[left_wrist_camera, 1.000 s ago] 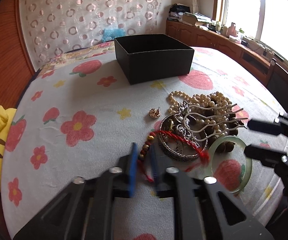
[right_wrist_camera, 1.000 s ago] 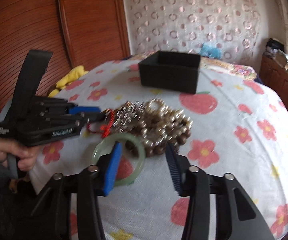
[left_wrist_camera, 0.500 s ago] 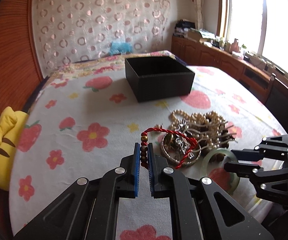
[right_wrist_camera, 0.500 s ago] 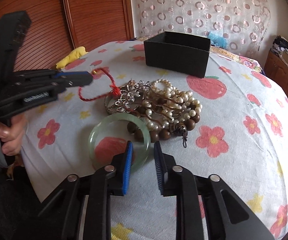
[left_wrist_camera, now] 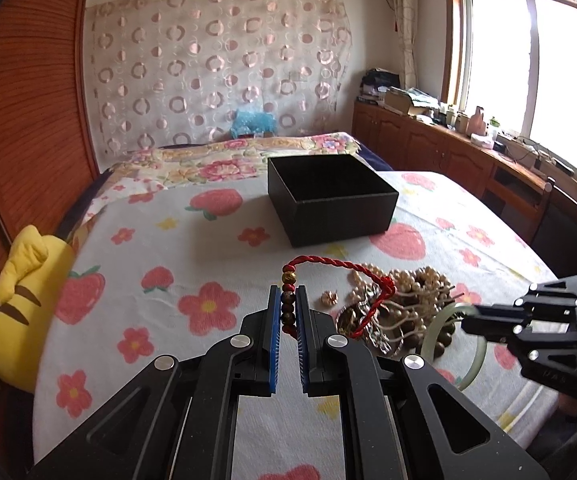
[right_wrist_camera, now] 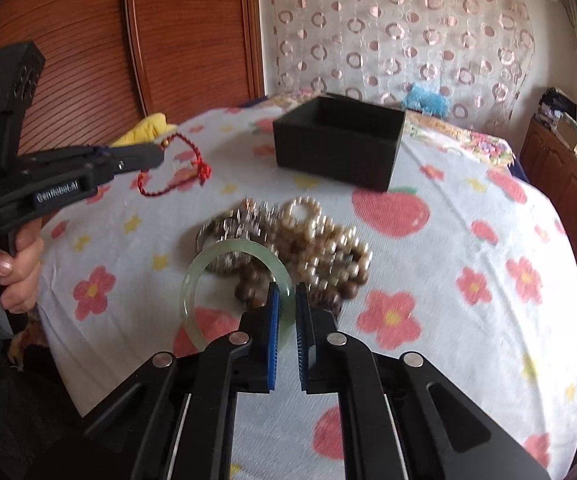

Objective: Organize jewelry
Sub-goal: 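Drop the green jade bangle into the black box with the right tool while the left holds the string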

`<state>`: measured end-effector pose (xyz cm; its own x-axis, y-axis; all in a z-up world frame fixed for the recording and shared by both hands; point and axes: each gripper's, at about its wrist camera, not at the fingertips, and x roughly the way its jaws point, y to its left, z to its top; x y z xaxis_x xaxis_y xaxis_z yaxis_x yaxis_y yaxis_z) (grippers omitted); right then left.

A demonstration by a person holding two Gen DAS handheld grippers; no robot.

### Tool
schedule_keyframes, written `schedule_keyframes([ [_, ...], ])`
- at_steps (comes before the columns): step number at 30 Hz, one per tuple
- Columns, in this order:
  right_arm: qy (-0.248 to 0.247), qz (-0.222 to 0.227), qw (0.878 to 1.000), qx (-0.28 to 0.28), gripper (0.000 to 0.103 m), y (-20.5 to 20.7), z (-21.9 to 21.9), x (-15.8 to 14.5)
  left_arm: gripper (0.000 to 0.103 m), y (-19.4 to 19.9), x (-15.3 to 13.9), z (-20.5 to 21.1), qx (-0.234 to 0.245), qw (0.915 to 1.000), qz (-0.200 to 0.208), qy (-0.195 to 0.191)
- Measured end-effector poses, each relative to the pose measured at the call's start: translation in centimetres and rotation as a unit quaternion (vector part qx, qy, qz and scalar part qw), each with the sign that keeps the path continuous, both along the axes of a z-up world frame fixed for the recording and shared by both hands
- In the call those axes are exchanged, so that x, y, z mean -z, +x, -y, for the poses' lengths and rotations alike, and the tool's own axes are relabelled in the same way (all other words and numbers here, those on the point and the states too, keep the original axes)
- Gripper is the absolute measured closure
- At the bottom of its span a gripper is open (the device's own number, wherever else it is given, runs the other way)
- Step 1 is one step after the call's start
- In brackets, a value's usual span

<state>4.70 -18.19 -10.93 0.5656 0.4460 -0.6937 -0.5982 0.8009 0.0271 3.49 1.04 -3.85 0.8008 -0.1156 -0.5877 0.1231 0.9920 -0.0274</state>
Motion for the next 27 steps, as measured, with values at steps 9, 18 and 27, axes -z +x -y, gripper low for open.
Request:
schedule_keyframes([
  [9, 0.009, 0.032, 0.999, 0.005, 0.094, 2.9, -0.1, -2.8, 0.096, 1.2, -1.4, 0.0, 0.002, 0.9998, 0.020, 0.004],
  [18, 0.043, 0.021, 0.999, 0.012, 0.094, 6.8, 1.0, -4.0, 0.096, 1.7, -1.8, 0.2, 0.002, 0.9998, 0.022, 0.003],
  [27, 0.050, 0.015, 0.998, 0.022, 0.094, 12.4, 0.3, -4.5, 0.096, 3.5, -2.4, 0.4, 0.000, 0.9996, 0.026, 0.005],
])
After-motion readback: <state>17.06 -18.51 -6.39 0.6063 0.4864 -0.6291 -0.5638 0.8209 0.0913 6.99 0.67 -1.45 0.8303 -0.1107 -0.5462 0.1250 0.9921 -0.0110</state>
